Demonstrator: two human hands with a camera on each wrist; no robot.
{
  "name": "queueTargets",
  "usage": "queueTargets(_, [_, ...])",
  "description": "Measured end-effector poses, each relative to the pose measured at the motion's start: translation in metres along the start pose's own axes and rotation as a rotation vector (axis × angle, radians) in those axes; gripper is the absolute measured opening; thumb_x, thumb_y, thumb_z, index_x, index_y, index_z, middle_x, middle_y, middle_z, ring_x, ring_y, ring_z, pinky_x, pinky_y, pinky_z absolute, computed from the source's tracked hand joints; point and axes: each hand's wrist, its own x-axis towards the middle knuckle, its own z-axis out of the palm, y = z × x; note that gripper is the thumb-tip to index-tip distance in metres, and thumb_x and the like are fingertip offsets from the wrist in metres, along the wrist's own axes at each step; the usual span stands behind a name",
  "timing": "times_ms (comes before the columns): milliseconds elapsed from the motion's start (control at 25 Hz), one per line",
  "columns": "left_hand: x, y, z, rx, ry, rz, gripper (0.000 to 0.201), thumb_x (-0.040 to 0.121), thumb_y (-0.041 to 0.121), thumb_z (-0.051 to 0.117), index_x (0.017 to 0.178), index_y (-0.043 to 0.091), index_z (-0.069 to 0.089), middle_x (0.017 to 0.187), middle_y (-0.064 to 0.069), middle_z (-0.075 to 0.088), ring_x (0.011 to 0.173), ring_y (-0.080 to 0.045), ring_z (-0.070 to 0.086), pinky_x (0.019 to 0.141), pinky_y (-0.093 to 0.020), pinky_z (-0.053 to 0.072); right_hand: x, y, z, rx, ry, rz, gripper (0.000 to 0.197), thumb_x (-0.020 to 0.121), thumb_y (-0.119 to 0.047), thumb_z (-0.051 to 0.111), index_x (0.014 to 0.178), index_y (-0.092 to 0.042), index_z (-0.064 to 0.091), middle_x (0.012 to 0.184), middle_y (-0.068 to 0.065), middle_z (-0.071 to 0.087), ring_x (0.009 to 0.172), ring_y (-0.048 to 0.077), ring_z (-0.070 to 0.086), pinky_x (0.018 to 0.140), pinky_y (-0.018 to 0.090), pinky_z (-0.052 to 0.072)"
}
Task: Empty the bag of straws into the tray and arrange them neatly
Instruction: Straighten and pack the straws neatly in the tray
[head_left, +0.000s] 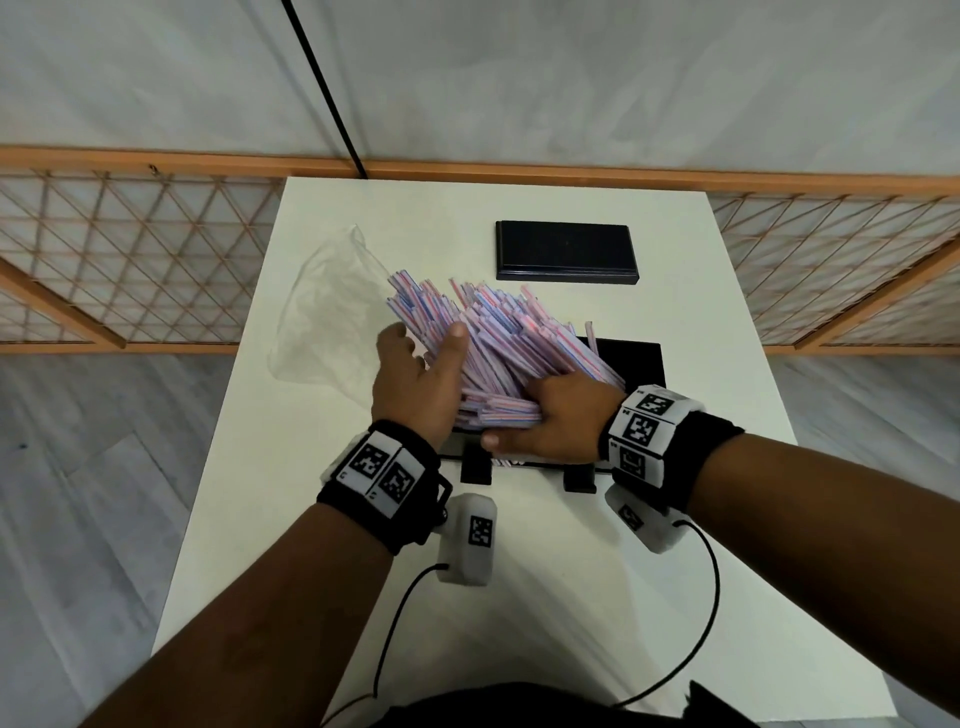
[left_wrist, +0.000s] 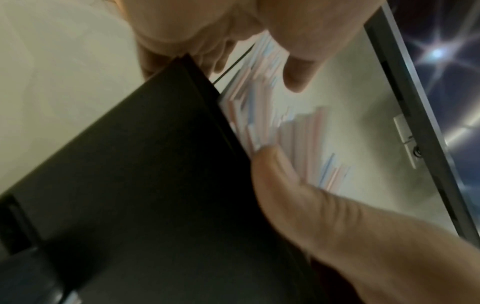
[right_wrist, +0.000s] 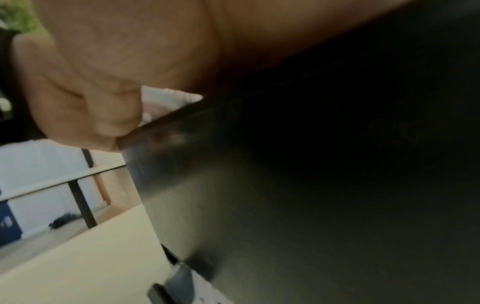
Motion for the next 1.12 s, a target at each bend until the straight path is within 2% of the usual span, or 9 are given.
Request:
queueTargets(120, [0.008, -0.001, 0.001, -0.055, 0.012, 0.0, 0.062, 0.064, 0.075, 0.062, 0.103, 0.027, 0.064, 0.11, -0.004, 0.073, 0.104, -0.025, 0.07, 0.098, -0.053, 0.055, 0.004, -0.005, 0.001, 0.038, -0.038, -0.037, 0.061, 0.072, -0.079, 0.061, 0.093, -0.022, 0.057, 0.092, -0.001, 0.061, 0.086, 0.021, 0.059, 0.075, 0.032, 0.046])
queueTargets(160, [0.009, -0.002, 0.002, -0.065, -0.001, -0.002, 0.06, 0.064, 0.076, 0.064, 0.099, 0.028, 0.067, 0.108, -0.004, 0.075, 0.103, -0.027, 0.071, 0.098, -0.054, 0.055, 0.004, -0.006, -0.001, 0.066, -0.04, -0.042, 0.058, 0.072, -0.074, 0.067, 0.097, -0.022, 0.06, 0.095, -0.001, 0.063, 0.088, 0.021, 0.061, 0.077, 0.032, 0.049])
queueTargets(320, [0.004, 0.008, 0.004, -0.125, 0.007, 0.006, 0.064, 0.059, 0.066, 0.078, 0.105, 0.023, 0.065, 0.106, 0.0, 0.075, 0.102, -0.022, 0.072, 0.096, -0.052, 0.057, 0.006, -0.002, -0.002, 0.117, -0.06, -0.051, 0.057, 0.073, -0.055, 0.078, 0.112, -0.02, 0.055, 0.106, -0.001, 0.064, 0.096, 0.022, 0.061, 0.082, 0.031, 0.049])
queueTargets(480, [0.005, 0.015, 0.007, -0.11, 0.026, 0.088, 0.053, 0.069, 0.033, 0.083, 0.113, 0.012, 0.064, 0.106, -0.003, 0.074, 0.098, -0.021, 0.074, 0.094, -0.051, 0.059, 0.013, -0.006, 0.004, 0.113, -0.046, -0.091, 0.06, 0.073, -0.043, 0.082, 0.122, -0.021, 0.054, 0.118, 0.001, 0.065, 0.107, 0.024, 0.062, 0.093, 0.033, 0.049])
queueTargets(640, [0.004, 0.019, 0.008, -0.303, 0.029, 0.096, 0.039, 0.06, 0.027, 0.075, 0.097, 0.022, 0.064, 0.102, -0.01, 0.072, 0.1, -0.032, 0.072, 0.095, -0.059, 0.056, 0.012, -0.004, 0.002, 0.155, 0.08, -0.091, 0.069, 0.06, -0.05, 0.085, 0.118, -0.025, 0.057, 0.113, -0.003, 0.068, 0.104, 0.022, 0.064, 0.092, 0.036, 0.051])
queueTargets(720, [0.002, 0.018, 0.006, -0.386, 0.042, 0.106, 0.038, 0.062, 0.018, 0.074, 0.099, 0.02, 0.065, 0.101, -0.01, 0.073, 0.099, -0.031, 0.072, 0.096, -0.055, 0.057, 0.01, 0.0, 0.003, 0.152, 0.146, -0.103, 0.078, 0.055, -0.061, 0.083, 0.119, -0.026, 0.056, 0.113, -0.004, 0.068, 0.104, 0.021, 0.065, 0.092, 0.035, 0.052])
queueTargets(840, [-0.001, 0.015, 0.002, -0.361, 0.075, 0.139, 0.043, 0.062, 0.019, 0.08, 0.102, 0.019, 0.062, 0.102, -0.007, 0.072, 0.095, -0.025, 0.071, 0.09, -0.045, 0.059, 0.001, 0.003, 0.004, 0.138, 0.135, -0.051, 0.073, 0.061, -0.066, 0.08, 0.112, -0.022, 0.052, 0.108, -0.002, 0.066, 0.099, 0.021, 0.063, 0.085, 0.029, 0.049])
queueTargets(1000, [0.002, 0.011, -0.004, -0.361, 0.162, 0.072, 0.05, 0.08, 0.013, 0.085, 0.117, 0.011, 0.052, 0.112, -0.003, 0.061, 0.098, -0.014, 0.065, 0.071, -0.013, 0.053, -0.008, 0.002, 0.002, 0.071, 0.16, -0.079, 0.064, 0.069, -0.067, 0.076, 0.108, -0.019, 0.057, 0.104, 0.001, 0.066, 0.097, 0.022, 0.062, 0.081, 0.029, 0.048])
queueTargets(1120, [0.008, 0.008, -0.004, -0.329, 0.142, -0.029, 0.062, 0.082, 0.027, 0.085, 0.13, 0.008, 0.05, 0.119, -0.004, 0.058, 0.105, -0.016, 0.059, 0.076, -0.016, 0.049, -0.021, 0.005, -0.006, 0.085, 0.226, -0.128, 0.057, 0.073, -0.057, 0.077, 0.11, -0.017, 0.062, 0.101, 0.002, 0.065, 0.093, 0.023, 0.061, 0.082, 0.032, 0.05])
